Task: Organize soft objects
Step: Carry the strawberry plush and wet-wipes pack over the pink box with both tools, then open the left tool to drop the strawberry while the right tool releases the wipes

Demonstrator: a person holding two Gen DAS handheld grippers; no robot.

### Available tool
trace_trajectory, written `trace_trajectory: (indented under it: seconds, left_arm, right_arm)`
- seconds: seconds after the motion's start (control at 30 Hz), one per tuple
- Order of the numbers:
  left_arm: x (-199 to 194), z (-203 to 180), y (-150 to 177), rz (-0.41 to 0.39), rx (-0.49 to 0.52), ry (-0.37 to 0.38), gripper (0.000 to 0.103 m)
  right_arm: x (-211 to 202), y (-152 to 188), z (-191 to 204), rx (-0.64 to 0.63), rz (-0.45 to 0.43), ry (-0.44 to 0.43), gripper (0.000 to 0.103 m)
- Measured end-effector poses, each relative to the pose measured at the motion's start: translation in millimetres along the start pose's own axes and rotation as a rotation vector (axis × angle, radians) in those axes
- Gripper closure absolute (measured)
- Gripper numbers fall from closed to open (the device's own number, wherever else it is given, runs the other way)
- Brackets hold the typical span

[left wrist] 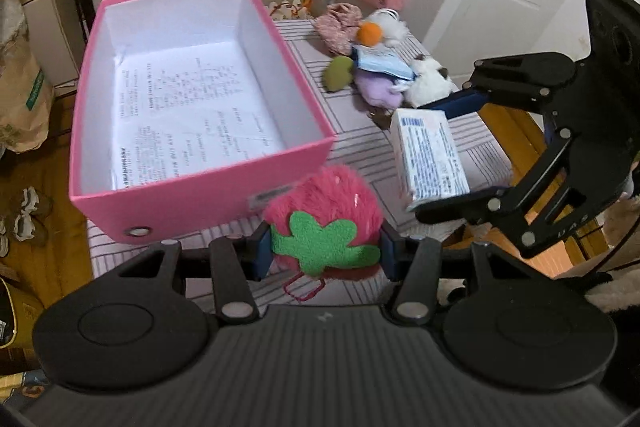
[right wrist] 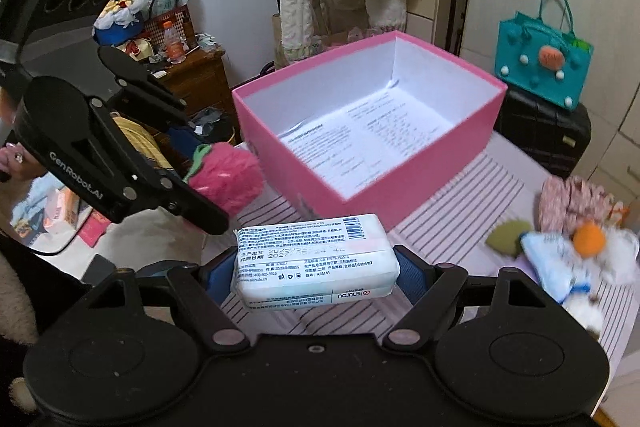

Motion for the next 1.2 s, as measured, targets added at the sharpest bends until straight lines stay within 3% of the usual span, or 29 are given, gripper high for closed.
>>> trace_trajectory:
  seconds: [0.33, 0.57, 0.7, 0.87, 1.2]
  left_arm:
    - [-15, 42, -39, -0.098, 0.021, -0.046, 0.053]
    - [8, 94, -82, -0.124, -0.005, -0.101, 0.053]
    - [36, 122, -106, -0.096, -0.003, -0.158, 0.053]
    - [74, 155, -124, -0.042, -0.061, -0.157, 0.053]
    - [128, 196, -141, 0.055, -0.221, -0.095, 0.053]
  right_arm:
    - [12, -55, -16, -0.055, -0.065, 0.034, 0.019]
    - [39, -96, -25, -0.187, -0.139, 0.104, 0.019]
    - [63, -122, -29, -0.268, -0.125, 0.106, 0.019]
    - [102, -149, -41, -0.375, -0.062, 0.166, 0.019]
    - [151, -170, -66, -0.494, 0.093, 0.179, 0.019]
Point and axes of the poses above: each gripper's, at about its wrist camera, not at the fingertips, and x roughly the way its jaws point, z to its left, y to its underside, the point moved 3 cm from there along x, roughly the way its jaws point, and after that the axes turned 13 degrees about x, right-handed, at the moved point
